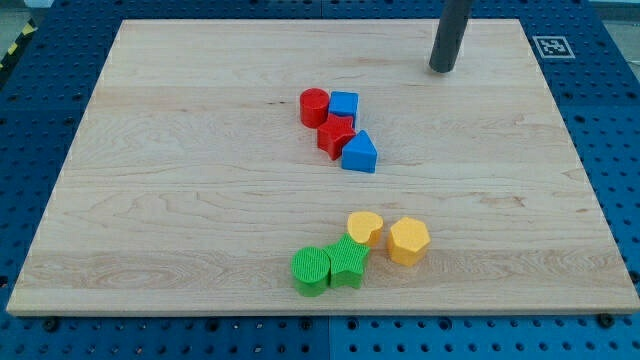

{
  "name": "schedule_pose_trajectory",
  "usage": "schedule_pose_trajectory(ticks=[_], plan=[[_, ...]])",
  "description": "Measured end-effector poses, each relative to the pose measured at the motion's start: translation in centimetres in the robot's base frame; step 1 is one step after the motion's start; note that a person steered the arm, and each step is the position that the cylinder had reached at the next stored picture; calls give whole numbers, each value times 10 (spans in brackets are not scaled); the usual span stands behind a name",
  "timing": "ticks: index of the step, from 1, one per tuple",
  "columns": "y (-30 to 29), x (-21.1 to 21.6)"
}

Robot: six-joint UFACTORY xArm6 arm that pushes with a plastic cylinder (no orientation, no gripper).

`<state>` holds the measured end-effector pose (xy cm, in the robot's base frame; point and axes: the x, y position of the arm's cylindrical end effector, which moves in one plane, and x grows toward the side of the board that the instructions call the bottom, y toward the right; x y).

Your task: Push the blue cube horizontally right to the triangle

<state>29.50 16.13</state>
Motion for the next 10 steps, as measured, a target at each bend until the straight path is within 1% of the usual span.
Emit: schedule_pose_trajectory(ticks=[3, 5, 6, 7, 10], plan=[[-6, 7], [-104, 13], [-146, 32], [-159, 53], [-170, 82]])
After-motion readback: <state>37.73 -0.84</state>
